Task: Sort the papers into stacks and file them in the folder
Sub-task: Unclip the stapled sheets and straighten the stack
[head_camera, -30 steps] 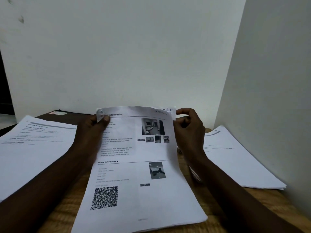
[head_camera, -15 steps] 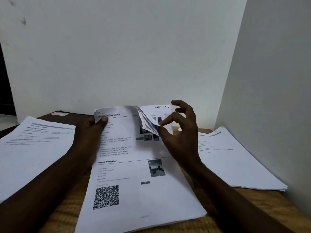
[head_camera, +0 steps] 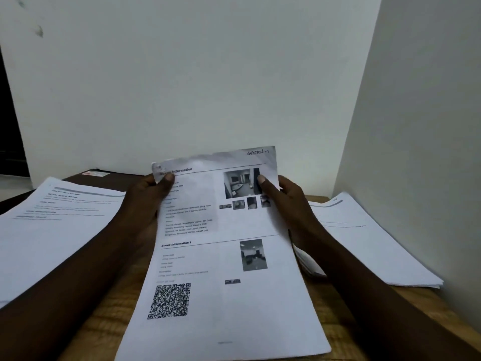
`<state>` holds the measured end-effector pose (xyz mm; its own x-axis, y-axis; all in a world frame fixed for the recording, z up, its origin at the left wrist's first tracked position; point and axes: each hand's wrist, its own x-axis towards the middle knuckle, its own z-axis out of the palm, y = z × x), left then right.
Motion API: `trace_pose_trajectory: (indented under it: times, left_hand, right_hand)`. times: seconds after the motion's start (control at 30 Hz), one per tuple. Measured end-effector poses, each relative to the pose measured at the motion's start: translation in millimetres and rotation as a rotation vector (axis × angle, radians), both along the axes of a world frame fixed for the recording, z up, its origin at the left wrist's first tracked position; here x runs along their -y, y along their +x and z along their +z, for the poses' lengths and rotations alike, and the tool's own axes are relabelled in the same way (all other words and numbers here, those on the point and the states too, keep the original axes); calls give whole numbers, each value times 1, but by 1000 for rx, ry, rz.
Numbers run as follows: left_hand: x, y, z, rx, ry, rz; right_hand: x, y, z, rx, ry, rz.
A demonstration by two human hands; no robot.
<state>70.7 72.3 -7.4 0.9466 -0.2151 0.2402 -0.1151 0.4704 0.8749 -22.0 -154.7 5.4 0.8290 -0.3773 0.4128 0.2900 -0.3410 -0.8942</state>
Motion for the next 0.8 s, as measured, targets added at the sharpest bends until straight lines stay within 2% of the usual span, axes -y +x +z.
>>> trace_pose_trajectory:
  times: [0.13,0.27,0.33,0.47,0.6,0.7,0.8]
  left_hand:
    - [-6,-6,15,32,26,-154]
    - [-15,-21,37,71,116,-266]
    - [-15,-32,49,144,180,-212]
    - [-11,-60,95,371,186,97]
    - [-9,-82,132,593,146,186]
    - [-7,-87,134,637,119,236]
    - [-3,-81,112,518,156,207]
  right_hand:
    - [-8,-12,12,-34,169,125]
    - [-7,-20,24,27,130,113]
    - [-11,-25,33,113,99,100]
    - [-30,-37,71,350,-78,99]
    - [-49,-53,111,567,-219,131]
    - [-54,-60,114,553,-201,125]
    - [-52,-59,96,429,-175,110]
